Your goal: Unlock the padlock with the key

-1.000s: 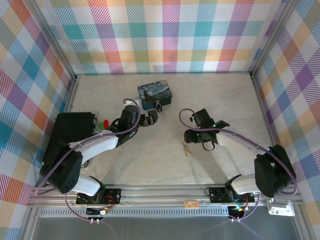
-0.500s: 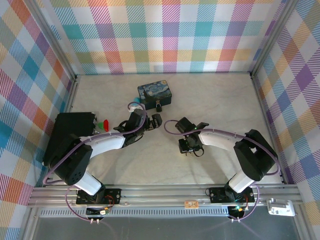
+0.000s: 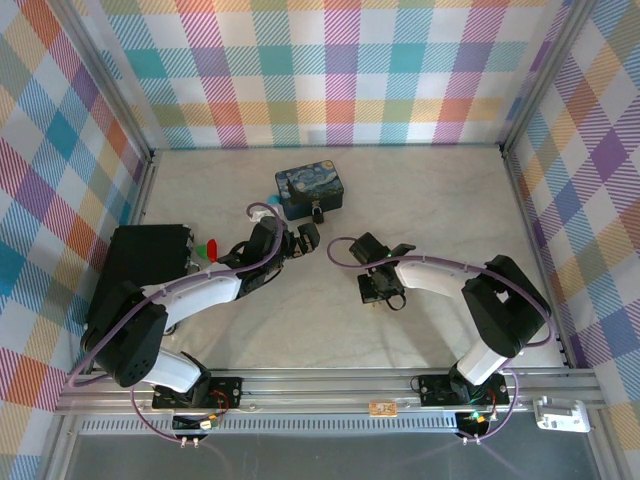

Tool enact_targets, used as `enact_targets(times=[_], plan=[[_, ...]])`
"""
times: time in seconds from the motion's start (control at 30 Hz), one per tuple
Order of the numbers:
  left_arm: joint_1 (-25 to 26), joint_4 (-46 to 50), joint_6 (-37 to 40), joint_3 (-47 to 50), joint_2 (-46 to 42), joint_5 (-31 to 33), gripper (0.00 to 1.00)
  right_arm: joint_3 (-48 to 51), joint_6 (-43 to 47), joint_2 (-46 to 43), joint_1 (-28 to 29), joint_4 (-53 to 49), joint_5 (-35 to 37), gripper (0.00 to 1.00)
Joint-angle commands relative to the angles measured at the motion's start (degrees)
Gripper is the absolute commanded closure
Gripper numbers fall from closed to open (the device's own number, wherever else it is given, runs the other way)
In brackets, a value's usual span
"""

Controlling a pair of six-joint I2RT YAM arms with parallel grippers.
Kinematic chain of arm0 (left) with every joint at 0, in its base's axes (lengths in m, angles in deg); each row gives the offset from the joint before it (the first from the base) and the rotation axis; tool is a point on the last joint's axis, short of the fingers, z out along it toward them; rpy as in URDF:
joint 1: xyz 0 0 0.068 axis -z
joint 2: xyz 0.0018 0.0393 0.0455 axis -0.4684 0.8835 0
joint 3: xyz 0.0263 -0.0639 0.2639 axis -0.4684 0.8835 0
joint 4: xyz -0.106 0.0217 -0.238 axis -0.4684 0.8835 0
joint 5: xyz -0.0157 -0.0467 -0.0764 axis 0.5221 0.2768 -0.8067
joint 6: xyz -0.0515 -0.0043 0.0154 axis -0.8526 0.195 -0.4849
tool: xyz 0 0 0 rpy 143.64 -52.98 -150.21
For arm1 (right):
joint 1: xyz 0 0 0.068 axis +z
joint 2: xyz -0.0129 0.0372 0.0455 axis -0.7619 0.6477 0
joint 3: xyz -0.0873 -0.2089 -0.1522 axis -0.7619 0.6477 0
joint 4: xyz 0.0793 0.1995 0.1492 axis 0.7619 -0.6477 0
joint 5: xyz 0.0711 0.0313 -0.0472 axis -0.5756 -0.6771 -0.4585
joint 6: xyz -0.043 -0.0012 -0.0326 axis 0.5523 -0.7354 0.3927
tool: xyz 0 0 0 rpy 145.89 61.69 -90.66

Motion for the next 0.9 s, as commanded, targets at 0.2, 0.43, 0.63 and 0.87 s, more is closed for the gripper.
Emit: enact_targets(times=[0.2,0.43,0.63,0.87], plan=[[1.2,-7.5,-11.3,4.0,-2.1,-7.1,0.01,0.3,11.6,-0.9,-3.3,5.0,-6.6,1.0],[3.7,-14.9,-21.0,7.4,-2.7,-7.0,0.03,-1.6,12.3,-5.5,-7.9,6.3,-16.0,1.0],[5.5,-17.1,-26.0,7.2,-1.4,-6.4,0.04,-1.6,10.4,-8.0,-9.5,7.9,-20.3,1.0],[8.4,-21.6,-36.8,4.9,5.1,-7.1,0.04,-2.5,6.3,-10.1,-10.5,7.5,-23.7,1.0]])
